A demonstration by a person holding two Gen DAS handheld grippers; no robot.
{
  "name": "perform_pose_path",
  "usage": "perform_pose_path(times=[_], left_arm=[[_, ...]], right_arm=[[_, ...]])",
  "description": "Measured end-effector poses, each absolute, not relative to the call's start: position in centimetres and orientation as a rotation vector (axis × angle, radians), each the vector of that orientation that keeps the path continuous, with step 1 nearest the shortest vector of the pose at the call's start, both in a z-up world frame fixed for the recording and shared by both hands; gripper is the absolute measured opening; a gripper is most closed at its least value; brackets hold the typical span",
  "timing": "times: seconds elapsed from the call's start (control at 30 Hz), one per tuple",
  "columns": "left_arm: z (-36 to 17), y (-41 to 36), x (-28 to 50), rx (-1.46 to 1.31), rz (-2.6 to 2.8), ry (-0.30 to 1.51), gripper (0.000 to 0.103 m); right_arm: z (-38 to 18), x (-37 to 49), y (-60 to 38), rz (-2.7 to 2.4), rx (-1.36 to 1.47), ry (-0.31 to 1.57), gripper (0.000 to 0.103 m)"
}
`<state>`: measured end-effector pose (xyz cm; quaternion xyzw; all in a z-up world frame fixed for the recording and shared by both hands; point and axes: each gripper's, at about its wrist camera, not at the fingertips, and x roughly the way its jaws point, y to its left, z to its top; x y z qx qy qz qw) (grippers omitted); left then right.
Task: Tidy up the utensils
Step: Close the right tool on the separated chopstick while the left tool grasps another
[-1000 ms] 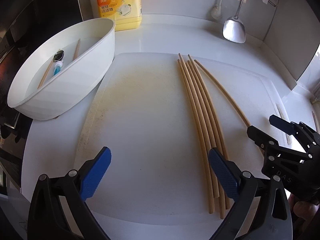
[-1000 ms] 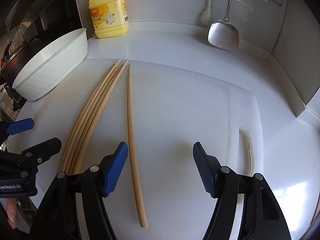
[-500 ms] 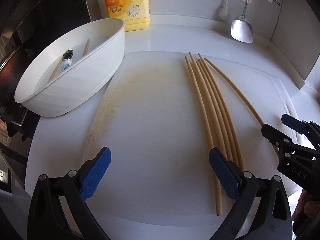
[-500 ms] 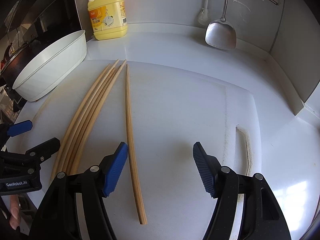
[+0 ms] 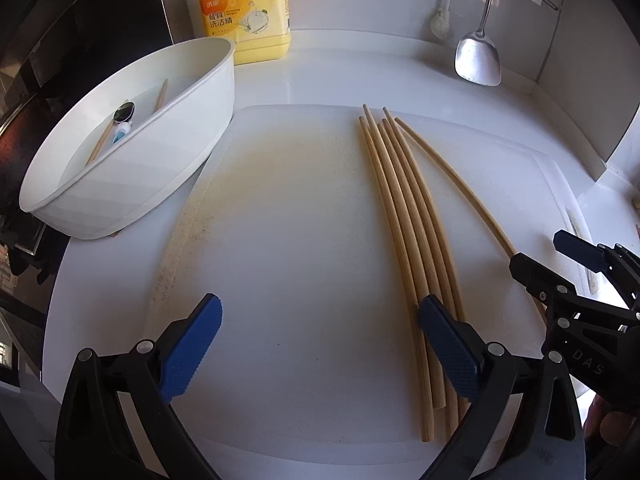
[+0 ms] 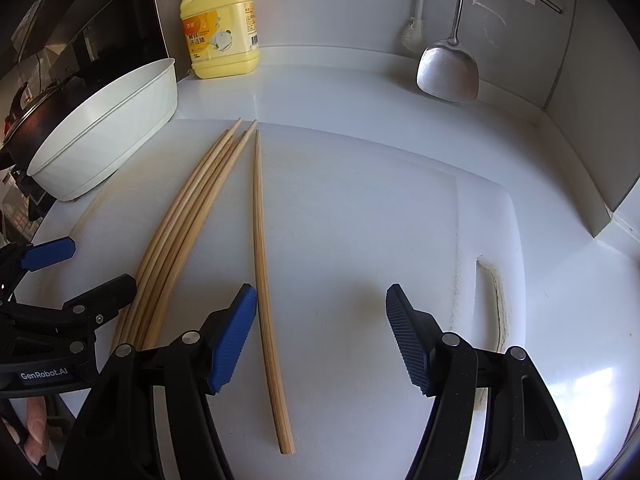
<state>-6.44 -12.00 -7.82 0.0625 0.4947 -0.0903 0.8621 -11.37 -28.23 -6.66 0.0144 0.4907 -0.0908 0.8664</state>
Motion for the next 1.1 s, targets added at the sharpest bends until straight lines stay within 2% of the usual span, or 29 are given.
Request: perform_pose_path(times=[0.23,0.67,0.77,0.83,1.03,1.1], left_arm=[[-7.5,-10.0,-6.4,0.092,-0.159,1.028,0.097],[-8.8,-11.8,-5.7,0.097,-0.194,1.036,0.096],[-8.7,-11.9,-5.9,0.102,-0.201,1.021,0.092],[-8.7,-12.0,-6.1,0.102,-0.204,1.015,0.090],[-8.2,-12.2,-6.1,0.103,-0.214,1.007,0.064],[-8.1,-12.2,-6.2,0.104,-0.217,1.003,0.050]], right_arm=[[-6.8,-11.3,-28.3,-0.192,0.031,1.024,0.064],[-7.1,-10.0,-27.7,-0.134,-0.007,1.029,0.064],[-7.1,-9.8,-27.5,-0.116,-0.014,1.030,0.059],[-7.0,-9.9,-27.3,-0.110,-0.020,1.029,0.053],[-7.0,-9.7,-26.3,-0.080,-0.044,1.032,0.030],[-7.0,-9.6,-26.0,-0.072,-0.048,1.033,0.023]])
